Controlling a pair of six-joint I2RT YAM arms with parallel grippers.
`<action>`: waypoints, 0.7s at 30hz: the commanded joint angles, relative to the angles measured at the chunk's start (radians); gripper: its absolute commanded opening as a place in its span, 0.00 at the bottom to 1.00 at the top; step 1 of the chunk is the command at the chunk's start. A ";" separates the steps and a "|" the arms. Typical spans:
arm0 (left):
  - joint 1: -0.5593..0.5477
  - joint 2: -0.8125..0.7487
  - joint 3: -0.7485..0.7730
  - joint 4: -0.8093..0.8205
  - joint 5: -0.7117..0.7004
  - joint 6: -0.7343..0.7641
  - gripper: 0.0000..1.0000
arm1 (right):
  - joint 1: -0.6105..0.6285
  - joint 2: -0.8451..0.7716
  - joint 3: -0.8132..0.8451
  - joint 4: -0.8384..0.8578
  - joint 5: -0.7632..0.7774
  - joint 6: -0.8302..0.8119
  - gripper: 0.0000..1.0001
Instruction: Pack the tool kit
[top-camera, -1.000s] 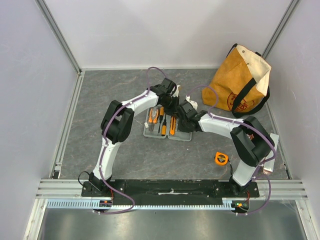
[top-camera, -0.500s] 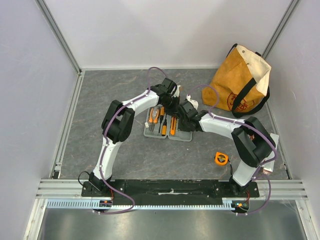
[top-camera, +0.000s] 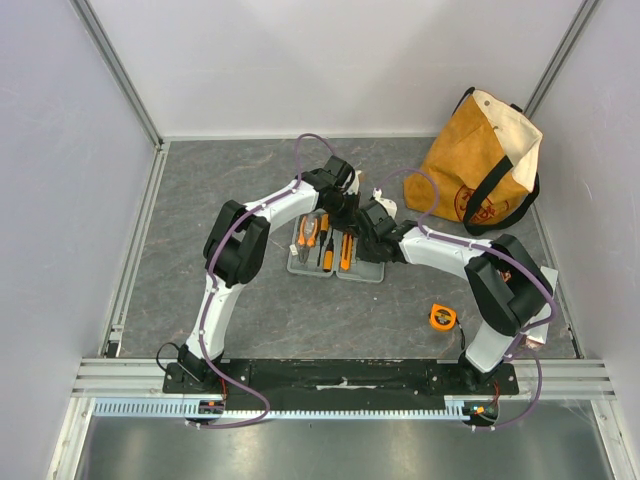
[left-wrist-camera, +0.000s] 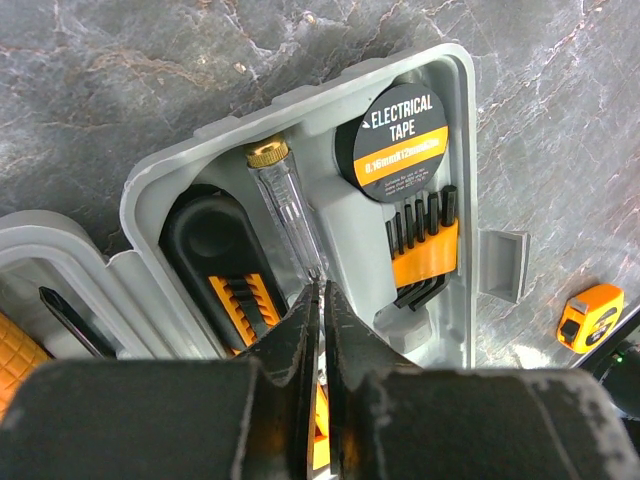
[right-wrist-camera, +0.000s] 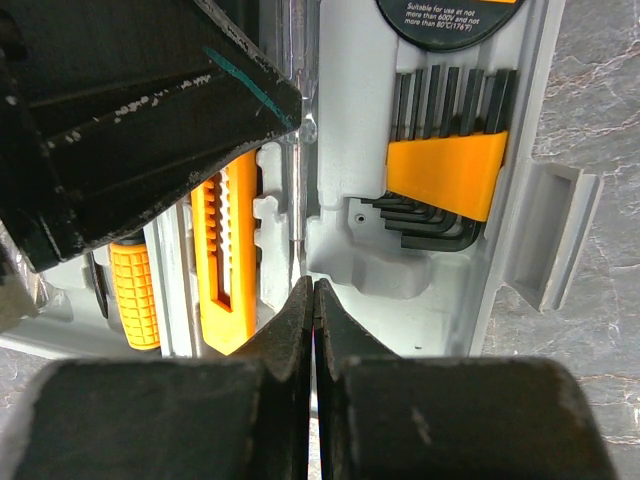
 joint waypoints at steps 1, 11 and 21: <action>-0.010 0.030 0.022 -0.022 -0.020 0.022 0.09 | 0.004 -0.006 0.027 0.023 0.001 0.007 0.02; -0.009 0.033 0.021 -0.025 -0.025 0.021 0.08 | 0.004 -0.029 0.024 0.030 0.012 0.009 0.02; -0.009 0.036 0.021 -0.025 -0.023 0.019 0.08 | 0.010 0.006 0.021 0.037 -0.023 0.007 0.05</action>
